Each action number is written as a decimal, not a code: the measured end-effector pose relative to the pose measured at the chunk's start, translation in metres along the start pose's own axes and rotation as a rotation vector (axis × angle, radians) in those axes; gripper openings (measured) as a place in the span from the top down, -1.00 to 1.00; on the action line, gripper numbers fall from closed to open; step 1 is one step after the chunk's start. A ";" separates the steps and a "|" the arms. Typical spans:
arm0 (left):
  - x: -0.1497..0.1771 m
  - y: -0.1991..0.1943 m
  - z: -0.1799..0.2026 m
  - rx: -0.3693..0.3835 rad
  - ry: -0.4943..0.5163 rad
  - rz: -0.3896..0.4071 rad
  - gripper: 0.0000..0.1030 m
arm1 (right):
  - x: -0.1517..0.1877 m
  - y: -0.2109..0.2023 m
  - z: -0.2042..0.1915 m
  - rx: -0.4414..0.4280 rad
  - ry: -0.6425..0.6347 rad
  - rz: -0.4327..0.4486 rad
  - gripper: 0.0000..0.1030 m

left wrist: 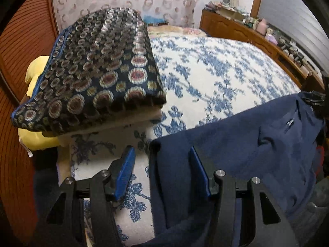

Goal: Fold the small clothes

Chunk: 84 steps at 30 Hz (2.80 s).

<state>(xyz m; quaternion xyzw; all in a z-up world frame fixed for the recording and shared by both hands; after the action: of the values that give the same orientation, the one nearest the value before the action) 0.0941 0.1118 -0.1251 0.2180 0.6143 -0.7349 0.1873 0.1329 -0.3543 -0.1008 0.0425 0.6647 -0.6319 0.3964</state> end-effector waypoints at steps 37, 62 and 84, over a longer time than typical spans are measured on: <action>-0.103 -0.311 0.075 0.241 0.103 0.728 0.85 | -0.113 -0.315 -0.070 0.055 -0.213 0.650 0.89; -0.127 -0.328 0.069 0.173 0.178 0.791 0.84 | -0.112 -0.388 -0.023 0.303 -0.182 0.739 0.89; -0.224 -0.027 0.065 0.087 0.143 0.383 0.84 | -0.130 -0.136 0.082 0.194 -0.096 0.413 0.89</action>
<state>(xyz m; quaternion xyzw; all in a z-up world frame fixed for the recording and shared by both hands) 0.2605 0.0546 0.0303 0.3903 0.5409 -0.6944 0.2700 0.1849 -0.3952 0.0932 0.1857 0.5583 -0.5997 0.5424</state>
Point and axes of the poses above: each gripper's, at about its wrist camera, not at the fingertips, and y roughly the way its jaws point, z to its right, x to its underside, the point moved 3 cm from there along y, roughly the way its jaws point, and after that the axes turned 7 degrees about -y, right-handed, at the moved point
